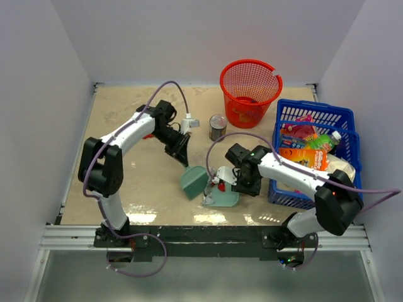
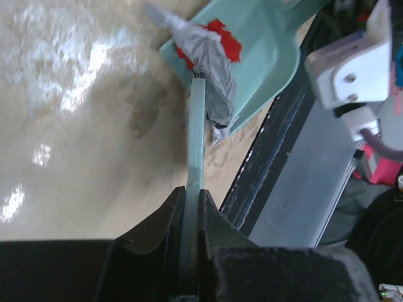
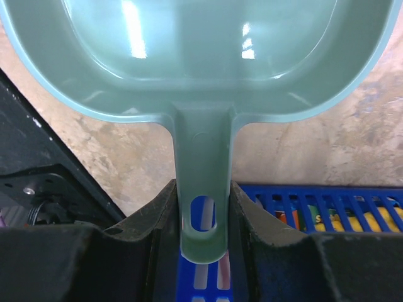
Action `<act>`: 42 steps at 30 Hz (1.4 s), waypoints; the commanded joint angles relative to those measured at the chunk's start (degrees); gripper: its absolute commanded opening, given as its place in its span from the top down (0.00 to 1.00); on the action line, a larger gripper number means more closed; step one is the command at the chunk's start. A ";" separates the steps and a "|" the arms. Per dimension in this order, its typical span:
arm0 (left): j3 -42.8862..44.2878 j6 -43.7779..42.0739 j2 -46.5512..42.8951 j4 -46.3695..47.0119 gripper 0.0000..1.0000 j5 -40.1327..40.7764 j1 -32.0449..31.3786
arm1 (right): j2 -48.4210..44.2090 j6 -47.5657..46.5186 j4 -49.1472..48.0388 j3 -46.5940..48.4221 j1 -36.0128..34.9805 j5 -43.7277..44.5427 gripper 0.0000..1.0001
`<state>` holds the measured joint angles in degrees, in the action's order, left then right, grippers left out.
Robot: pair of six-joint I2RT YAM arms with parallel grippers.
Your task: Sweep away the paper scraps from the table
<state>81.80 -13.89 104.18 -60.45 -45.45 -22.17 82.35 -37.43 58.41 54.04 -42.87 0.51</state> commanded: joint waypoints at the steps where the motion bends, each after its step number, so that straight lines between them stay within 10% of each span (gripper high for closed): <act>1: 7.58 -0.17 0.76 -1.51 1.00 -10.01 0.55 | -0.34 1.75 -0.84 2.39 -0.46 -0.34 1.00; 16: 4.95 -17.65 -9.96 -14.69 1.00 8.36 5.04 | -3.16 1.66 -1.37 -1.57 -0.37 1.68 1.00; 26: -3.66 -26.35 -12.07 -15.05 1.00 4.85 3.19 | -3.95 1.39 -0.84 -2.54 -0.37 2.91 1.00; 36: -3.41 -30.32 -3.57 -14.96 1.00 -17.64 -0.58 | -3.95 0.78 -1.28 -2.89 -0.37 4.58 1.00; 42: -1.47 -19.26 1.02 -5.33 1.00 -9.95 -1.12 | -3.77 0.69 -1.37 -2.54 -0.46 4.58 1.00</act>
<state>77.71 -39.33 104.25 -72.99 -56.25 -23.44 78.72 -36.45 56.80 51.07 -43.13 3.60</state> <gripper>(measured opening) 0.144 0.324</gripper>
